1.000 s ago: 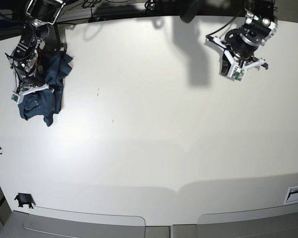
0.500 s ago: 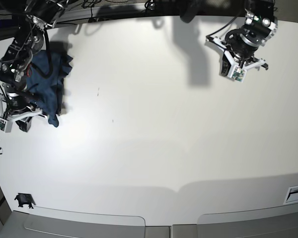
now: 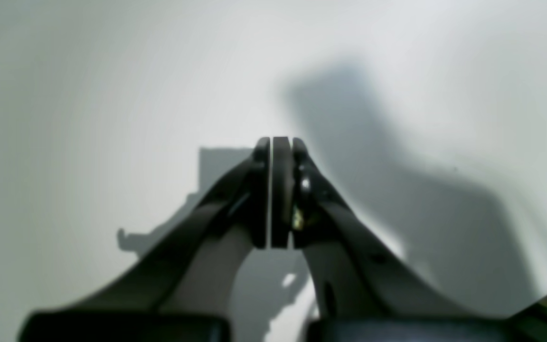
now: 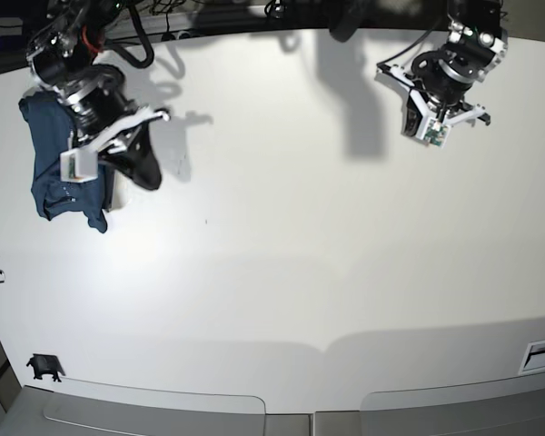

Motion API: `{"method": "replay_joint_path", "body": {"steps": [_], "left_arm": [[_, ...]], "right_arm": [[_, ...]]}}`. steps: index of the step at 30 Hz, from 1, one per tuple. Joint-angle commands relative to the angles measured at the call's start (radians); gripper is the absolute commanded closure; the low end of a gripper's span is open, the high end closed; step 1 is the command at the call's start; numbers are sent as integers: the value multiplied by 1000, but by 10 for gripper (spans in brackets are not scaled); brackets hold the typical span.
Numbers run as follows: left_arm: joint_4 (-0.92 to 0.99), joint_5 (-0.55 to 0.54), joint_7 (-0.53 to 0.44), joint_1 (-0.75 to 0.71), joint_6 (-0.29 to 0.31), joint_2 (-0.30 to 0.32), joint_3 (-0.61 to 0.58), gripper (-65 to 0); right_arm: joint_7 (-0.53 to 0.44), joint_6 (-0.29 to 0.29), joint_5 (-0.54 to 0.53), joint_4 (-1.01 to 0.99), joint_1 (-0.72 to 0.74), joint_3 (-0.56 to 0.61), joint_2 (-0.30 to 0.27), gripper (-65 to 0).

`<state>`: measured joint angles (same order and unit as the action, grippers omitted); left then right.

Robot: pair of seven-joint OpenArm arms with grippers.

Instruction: Fold the T-shirt properly

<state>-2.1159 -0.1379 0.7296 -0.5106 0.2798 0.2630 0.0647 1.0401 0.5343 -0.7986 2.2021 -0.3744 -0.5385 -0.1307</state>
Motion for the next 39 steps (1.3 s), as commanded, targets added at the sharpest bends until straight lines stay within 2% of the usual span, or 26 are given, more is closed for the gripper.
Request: {"method": "replay_joint_path", "body": {"steps": [1, 8, 10, 13, 17, 20, 23, 28, 31, 34, 39], "left_arm": [[-18, -7, -15, -8, -3, 6, 2, 0], [-19, 7, 71, -141, -3, 6, 35, 0], [-20, 7, 87, -206, -1, 6, 71, 0], [-26, 6, 140, -301, 48, 6, 145, 0], [-56, 6, 218, -434, 59, 6, 258, 0], [-72, 6, 322, -532, 65, 6, 333, 0], [-72, 6, 404, -631, 64, 6, 387, 0], [-72, 6, 422, -798, 63, 6, 414, 0], [-72, 6, 434, -798, 31, 6, 414, 0], [-66, 5, 504, -798, -9, 3, 414, 0], [-63, -6, 512, -798, -23, 3, 414, 0]], "right_arm": [[-12, 22, -43, 35, -13, -5, -12, 0], [132, 96, -147, 107, -120, -5, -19, 0], [185, 98, -172, 107, -151, -5, -19, 0], [248, 98, -182, 107, -203, -5, -19, 0], [302, 98, -181, 107, -277, -5, -19, 0], [354, 98, -181, 107, -328, -5, -19, 0], [356, 98, -181, 107, -375, -5, -19, 0], [356, 98, -179, 107, -476, -5, -19, 0], [356, 98, -178, 107, -532, -5, -19, 0], [356, 98, -178, 107, -593, -5, -19, 0], [356, 97, -178, 107, -681, -5, -19, 0]]}}
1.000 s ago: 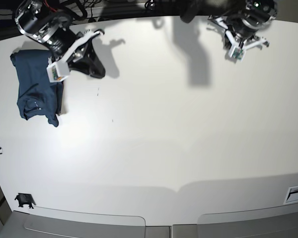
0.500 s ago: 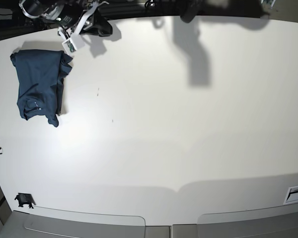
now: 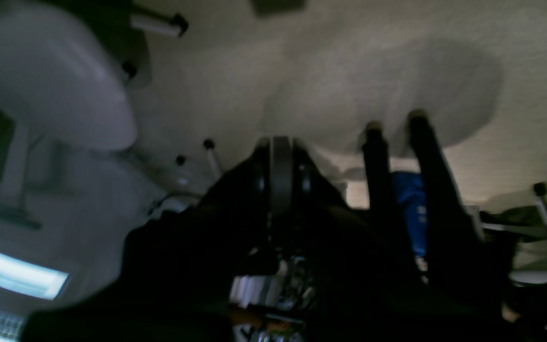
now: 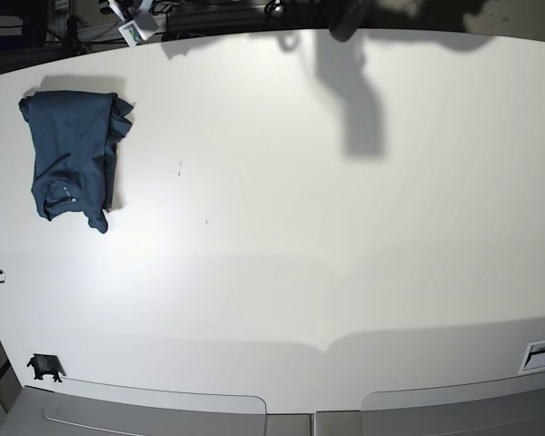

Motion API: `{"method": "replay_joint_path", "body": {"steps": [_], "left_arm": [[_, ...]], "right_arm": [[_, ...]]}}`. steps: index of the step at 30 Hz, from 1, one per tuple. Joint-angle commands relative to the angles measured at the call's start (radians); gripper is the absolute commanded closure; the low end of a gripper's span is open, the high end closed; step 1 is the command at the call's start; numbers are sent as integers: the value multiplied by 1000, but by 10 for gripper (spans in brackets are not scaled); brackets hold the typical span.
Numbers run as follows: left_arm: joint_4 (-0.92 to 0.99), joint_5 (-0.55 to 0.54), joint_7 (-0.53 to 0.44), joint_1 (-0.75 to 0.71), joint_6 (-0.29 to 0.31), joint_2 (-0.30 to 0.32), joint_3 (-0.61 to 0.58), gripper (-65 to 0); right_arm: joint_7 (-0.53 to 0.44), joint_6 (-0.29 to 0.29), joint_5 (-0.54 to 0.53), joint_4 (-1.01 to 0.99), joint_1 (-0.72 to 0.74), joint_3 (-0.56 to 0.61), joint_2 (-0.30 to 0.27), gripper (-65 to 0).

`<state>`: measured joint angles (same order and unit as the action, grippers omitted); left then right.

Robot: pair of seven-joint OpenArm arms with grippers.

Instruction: Fold the T-shirt properly

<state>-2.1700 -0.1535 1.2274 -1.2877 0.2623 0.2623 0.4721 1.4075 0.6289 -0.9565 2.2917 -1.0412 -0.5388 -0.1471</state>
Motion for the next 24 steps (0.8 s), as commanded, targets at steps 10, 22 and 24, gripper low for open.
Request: {"method": "replay_joint_path", "body": {"steps": [10, 22, 24], "left_arm": [[-9, -34, 14, -21, -98, 5, 6, 0], [20, -42, 10, -21, -97, 5, 6, 0], [68, -43, -21, -21, -86, 8, 6, 0]], "right_arm": [[-11, 3, -19, 18, -214, -5, -35, 0], [-31, 3, 131, -50, -268, -3, -149, 0], [-108, 3, 193, -118, -268, 5, -201, 0]]}}
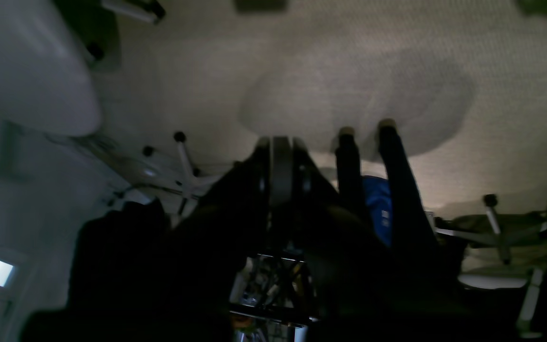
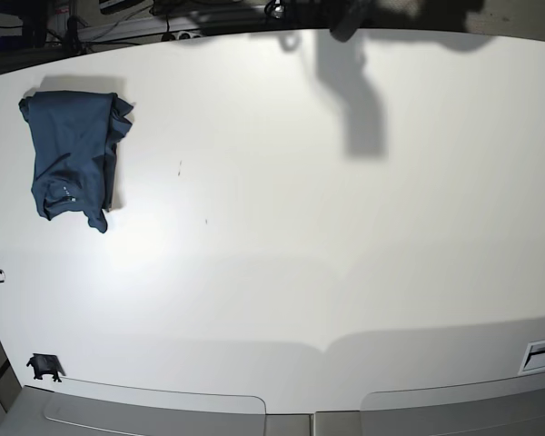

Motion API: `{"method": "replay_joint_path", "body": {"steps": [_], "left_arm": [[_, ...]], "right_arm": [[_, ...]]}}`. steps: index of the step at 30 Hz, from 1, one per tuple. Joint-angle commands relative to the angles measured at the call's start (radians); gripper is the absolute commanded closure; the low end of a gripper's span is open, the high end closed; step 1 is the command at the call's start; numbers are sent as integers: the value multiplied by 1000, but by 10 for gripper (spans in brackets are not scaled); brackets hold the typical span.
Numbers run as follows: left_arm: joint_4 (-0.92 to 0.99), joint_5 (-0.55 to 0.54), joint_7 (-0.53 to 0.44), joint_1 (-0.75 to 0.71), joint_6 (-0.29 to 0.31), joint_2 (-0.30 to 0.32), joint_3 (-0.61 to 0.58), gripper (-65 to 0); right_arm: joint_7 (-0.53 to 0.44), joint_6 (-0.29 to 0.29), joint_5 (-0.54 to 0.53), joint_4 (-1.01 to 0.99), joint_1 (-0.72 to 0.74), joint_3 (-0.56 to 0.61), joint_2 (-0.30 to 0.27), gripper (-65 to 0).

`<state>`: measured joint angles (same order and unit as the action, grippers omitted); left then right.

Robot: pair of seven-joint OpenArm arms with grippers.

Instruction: Fold the T-shirt properly

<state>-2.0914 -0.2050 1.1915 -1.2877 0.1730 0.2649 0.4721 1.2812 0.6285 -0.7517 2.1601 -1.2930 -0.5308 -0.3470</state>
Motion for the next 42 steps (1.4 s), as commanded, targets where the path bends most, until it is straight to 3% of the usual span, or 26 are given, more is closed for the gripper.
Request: {"method": "replay_joint_path", "body": {"steps": [1, 5, 8, 10, 16, 19, 22, 24, 29, 32, 38, 40, 42], "left_arm": [[26, -1, -11, -21, 6, 14, 5, 0], [253, -114, -145, -21, 41, 81, -42, 0], [479, -142, -214, -15, 87, 128, -148, 0], [649, -141, -217, 72, 123, 146, -241, 0], [1169, -137, -235, 409, 251, 139, -575, 0], [1360, -112, -272, 543, 255, 110, -739, 0], [1482, 32, -373, 636, 254, 73, -875, 0], [1534, 119, -451, 682, 254, 51, -948, 0], [1609, 192, -631, 775, 253, 23, -1039, 0], [1614, 199, -710, 812, 189, 24, -1036, 0], [1614, 162, -876, 886, -93, 24, -1036, 0], [1614, 95, -943, 911, -142, 23, -1036, 0], [1614, 19, -991, 932, -151, 24, -1036, 0]], "right_arm": [[-18, 3, 19, -30, -16, 11, -28, 0], [-188, 3, 157, -269, -16, 152, -149, 0], [-374, 2, 282, -504, -16, 343, -247, 0], [-423, -1, 369, -678, 81, 489, -280, 0], [-499, -11, 608, -1239, 505, 936, -245, 0], [-515, -20, 650, -1484, 693, 1131, -186, 0], [-547, -31, 695, -1647, 827, 1284, -119, 0], [-594, -107, 723, -1705, 892, 1362, -78, 0], [-681, -410, 724, -1735, 995, 1456, -12, 0], [-720, -509, 709, -1735, 1035, 1453, 11, 0], [-777, -576, 538, -1735, 1095, 1453, 16, 0], [-777, -617, 526, -1735, 1102, 1443, 18, 0], [-798, -627, 488, -1735, 1102, 1407, 21, 0]]}}
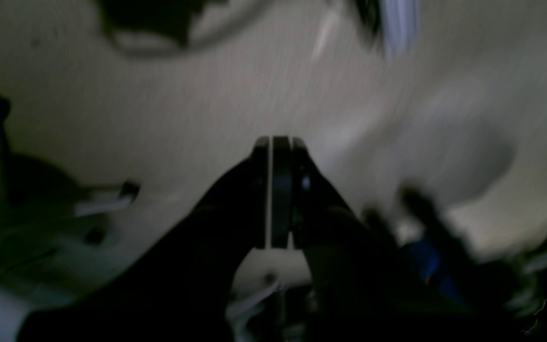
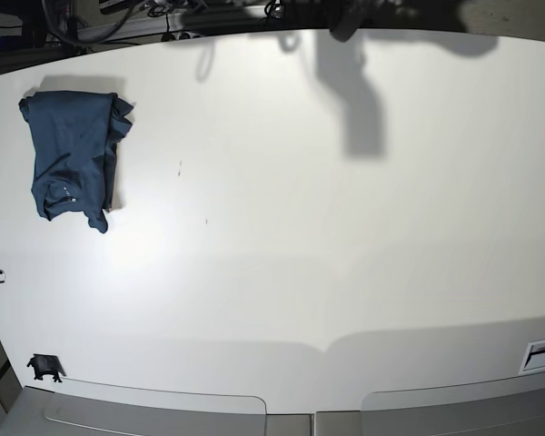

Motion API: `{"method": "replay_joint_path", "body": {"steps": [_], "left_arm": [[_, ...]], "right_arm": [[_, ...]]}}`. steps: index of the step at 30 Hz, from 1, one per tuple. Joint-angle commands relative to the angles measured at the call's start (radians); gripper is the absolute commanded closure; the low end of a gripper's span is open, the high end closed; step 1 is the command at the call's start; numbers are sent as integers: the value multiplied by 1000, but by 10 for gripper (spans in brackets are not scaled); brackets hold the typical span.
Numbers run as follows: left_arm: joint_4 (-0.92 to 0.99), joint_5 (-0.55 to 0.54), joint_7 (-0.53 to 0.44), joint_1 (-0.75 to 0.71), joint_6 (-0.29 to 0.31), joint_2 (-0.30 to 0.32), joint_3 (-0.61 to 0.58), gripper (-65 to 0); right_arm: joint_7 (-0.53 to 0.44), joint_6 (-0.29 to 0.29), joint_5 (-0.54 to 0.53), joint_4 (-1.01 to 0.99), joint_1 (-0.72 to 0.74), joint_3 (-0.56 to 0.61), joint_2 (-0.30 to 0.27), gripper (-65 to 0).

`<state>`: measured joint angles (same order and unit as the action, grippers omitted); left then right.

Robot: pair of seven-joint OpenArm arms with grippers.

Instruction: Fold the T-shirt properly

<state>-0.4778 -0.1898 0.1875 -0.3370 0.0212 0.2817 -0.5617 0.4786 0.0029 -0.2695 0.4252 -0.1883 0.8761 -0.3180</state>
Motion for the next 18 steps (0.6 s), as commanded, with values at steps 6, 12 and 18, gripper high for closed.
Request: {"method": "replay_joint_path", "body": {"steps": [6, 12, 18], "left_arm": [[1, -240, -30, 30, 1, 4, -2, 0], [1, -342, -59, 32, 9, -16, 0, 0], [0, -342, -57, 32, 17, -32, 0, 0]], "right_arm": [[-52, 1, -177, 0, -3, -216, 17, 0], [-72, 44, -187, 0, -3, -428, 67, 0], [-71, 140, -179, 0, -3, -470, 100, 0]]}}
